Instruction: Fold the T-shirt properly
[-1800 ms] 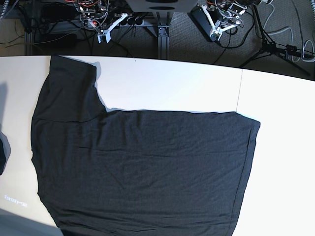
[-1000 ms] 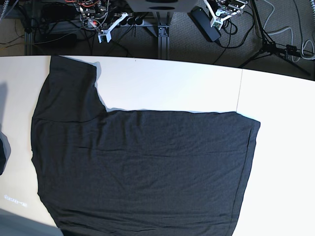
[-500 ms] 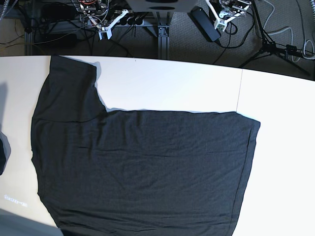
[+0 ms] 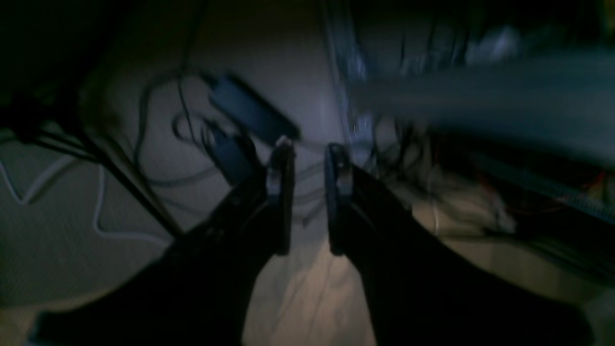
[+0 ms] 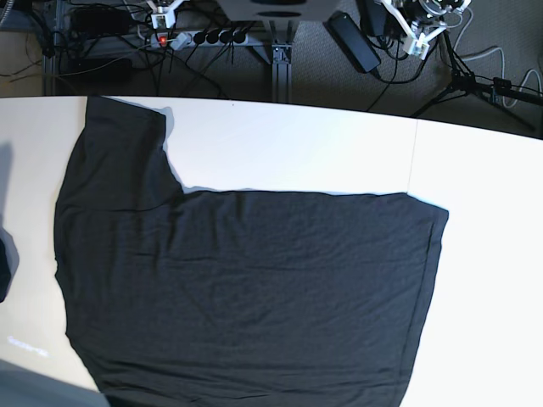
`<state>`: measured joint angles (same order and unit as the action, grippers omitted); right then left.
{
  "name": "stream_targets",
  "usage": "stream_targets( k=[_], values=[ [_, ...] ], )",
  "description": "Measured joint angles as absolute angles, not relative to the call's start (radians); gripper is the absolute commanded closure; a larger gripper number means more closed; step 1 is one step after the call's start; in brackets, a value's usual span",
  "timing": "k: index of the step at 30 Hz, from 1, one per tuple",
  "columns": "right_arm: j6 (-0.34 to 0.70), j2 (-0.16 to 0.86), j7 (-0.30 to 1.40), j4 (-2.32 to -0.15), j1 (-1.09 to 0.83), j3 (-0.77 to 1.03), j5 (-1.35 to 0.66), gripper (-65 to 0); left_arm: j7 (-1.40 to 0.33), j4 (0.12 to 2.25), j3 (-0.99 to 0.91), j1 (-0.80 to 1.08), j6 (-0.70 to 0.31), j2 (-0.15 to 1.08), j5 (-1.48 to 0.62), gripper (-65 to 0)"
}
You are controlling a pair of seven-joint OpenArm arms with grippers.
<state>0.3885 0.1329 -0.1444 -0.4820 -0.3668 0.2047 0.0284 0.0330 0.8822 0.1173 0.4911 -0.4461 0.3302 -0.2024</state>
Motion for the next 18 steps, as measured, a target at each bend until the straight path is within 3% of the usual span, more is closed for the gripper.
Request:
stream_targets(
  k=[16,18],
  values=[
    [0.414,0.265,-0.136,-1.172,-0.826,0.204,-0.289,-9.8,-0.043,1.515,-0.126,0.844,-0.457,0.357,-0.289,-15.0],
    [0.416,0.276,-0.136,-1.28,-0.888,0.205,-0.319,-9.8,-0.064,1.606,-0.153,0.868,-0.457,0.358,-0.298,-17.5]
  ],
)
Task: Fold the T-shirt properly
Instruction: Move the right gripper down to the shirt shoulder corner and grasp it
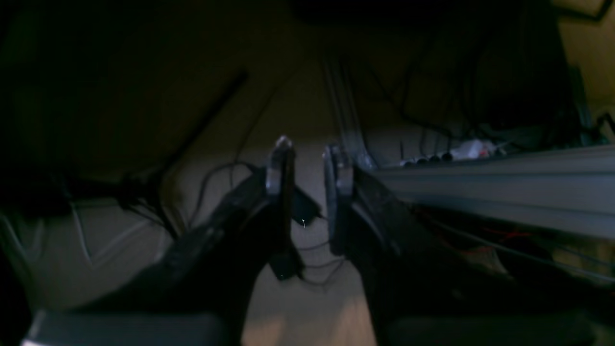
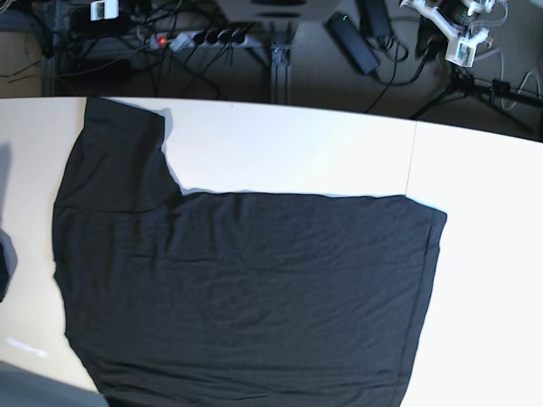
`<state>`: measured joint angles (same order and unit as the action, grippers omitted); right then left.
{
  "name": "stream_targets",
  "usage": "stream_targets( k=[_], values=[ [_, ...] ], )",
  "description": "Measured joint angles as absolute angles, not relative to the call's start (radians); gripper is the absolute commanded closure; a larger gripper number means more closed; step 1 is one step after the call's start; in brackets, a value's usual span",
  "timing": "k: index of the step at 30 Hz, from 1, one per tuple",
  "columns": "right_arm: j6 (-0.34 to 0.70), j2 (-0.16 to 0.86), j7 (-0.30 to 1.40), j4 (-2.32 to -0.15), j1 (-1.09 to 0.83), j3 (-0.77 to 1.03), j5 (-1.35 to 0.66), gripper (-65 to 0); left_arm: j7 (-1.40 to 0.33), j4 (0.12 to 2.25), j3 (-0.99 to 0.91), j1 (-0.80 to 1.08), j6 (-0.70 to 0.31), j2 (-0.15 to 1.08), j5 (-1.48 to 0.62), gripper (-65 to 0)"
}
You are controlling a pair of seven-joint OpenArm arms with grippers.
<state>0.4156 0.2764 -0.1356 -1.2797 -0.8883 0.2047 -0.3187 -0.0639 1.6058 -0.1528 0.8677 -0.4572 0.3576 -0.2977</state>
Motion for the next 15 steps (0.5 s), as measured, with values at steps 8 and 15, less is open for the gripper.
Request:
stream_targets(
  k=[8,15],
  values=[
    [0.422,0.282,-0.118,-1.664,-1.085,0.275,-0.517,-10.1,-0.229,1.909,-0.265,0.957,-0.458,0.358,-0.455,-34.8],
    [0.422,0.282,0.032,-1.832,-1.069,0.437,-0.702,-22.7,-0.292,2.031,-0.295,0.961,-0.458,0.358,-0.516,-34.8]
  ],
)
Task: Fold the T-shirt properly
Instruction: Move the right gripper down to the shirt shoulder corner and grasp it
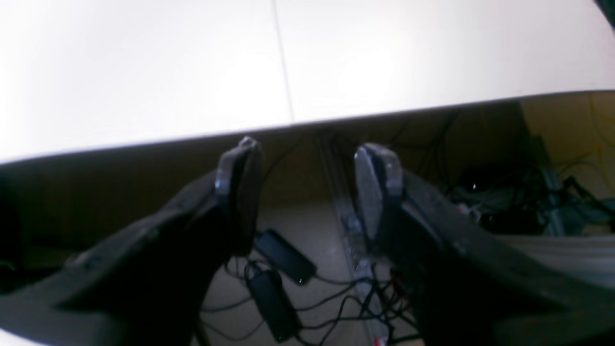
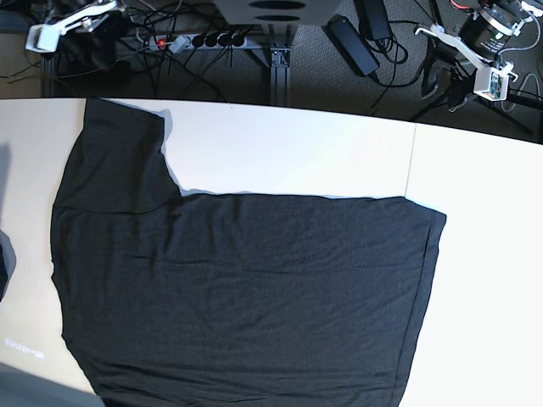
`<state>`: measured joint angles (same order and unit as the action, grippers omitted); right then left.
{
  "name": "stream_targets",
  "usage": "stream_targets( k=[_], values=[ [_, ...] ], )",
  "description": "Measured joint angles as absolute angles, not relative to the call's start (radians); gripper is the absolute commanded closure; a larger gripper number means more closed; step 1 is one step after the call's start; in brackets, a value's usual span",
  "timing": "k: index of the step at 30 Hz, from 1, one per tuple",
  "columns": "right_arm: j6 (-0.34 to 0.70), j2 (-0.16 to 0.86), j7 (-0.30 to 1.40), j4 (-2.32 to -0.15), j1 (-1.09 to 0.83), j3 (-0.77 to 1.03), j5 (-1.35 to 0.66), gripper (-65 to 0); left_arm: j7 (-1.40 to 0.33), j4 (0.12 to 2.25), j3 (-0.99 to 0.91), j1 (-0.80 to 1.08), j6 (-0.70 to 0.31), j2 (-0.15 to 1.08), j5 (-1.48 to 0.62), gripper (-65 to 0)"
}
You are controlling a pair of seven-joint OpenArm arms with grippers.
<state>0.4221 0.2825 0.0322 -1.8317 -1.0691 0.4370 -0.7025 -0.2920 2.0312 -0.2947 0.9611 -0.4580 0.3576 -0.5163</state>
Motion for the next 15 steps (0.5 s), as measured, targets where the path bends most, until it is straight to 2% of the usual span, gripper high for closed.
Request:
stream_targets(
  k=[3,9,15],
  values=[
    [0.422,0.282,0.084,-1.844,-1.03,0.499,-0.755,-26.1,-0.292,2.038,-0.295,0.961,-0.458,0.358,-0.517,-34.8],
    [0.422,0.282,0.144,-1.844,-0.944,0.589,-0.801,-26.1,-0.293,2.038,-0.295,0.961,-0.458,0.361,-0.517,-34.8],
    [0.414,0.282,0.165,-1.823,-0.886,0.601,-0.805,-26.1,-0.311,2.038,-0.295,0.961,-0.458,0.36,-0.517,-34.8]
  ],
)
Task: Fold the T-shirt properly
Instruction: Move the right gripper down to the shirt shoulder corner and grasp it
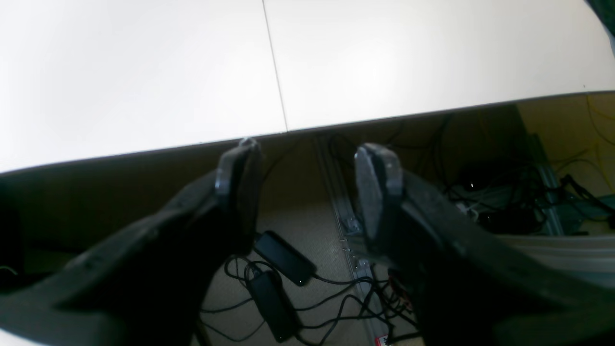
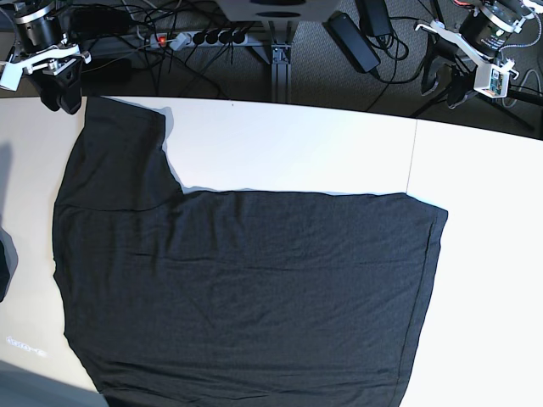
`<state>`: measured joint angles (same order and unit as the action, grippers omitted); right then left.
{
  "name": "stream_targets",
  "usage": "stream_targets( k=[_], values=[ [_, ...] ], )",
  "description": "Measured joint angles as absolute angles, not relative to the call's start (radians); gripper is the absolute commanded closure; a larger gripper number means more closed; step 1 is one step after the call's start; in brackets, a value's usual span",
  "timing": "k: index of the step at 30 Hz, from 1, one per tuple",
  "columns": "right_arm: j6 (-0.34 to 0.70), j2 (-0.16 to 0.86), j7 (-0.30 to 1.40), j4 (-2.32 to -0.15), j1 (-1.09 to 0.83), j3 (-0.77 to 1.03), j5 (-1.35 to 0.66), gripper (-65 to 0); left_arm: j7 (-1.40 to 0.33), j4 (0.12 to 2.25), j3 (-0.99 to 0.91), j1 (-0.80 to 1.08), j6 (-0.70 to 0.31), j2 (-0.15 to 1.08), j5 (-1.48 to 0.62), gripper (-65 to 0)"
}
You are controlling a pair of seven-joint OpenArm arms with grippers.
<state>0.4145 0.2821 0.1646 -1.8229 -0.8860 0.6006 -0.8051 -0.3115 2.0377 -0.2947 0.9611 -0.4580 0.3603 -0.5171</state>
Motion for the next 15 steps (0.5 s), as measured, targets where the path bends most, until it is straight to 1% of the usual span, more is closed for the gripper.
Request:
stream_targets(
  k=[3,10,15],
  values=[
    [0.403,0.289,0.185,-1.763,-0.849,0.602,-0.807,-26.2,-0.315,2.038,-0.295,0.961,-0.458,0.36,-0.517,-34.8],
    [0.398,0.358,0.219,-1.547,-0.736,0.602,-0.807,-26.1,-0.337,2.038,-0.295,0.958,-0.458,0.36,-0.545,-34.7],
    [0.398,0.382,0.241,-1.489,-0.717,0.602,-0.843,-26.1,-0.337,2.038,-0.295,0.956,-0.458,0.36,-0.544,-34.7]
  ],
)
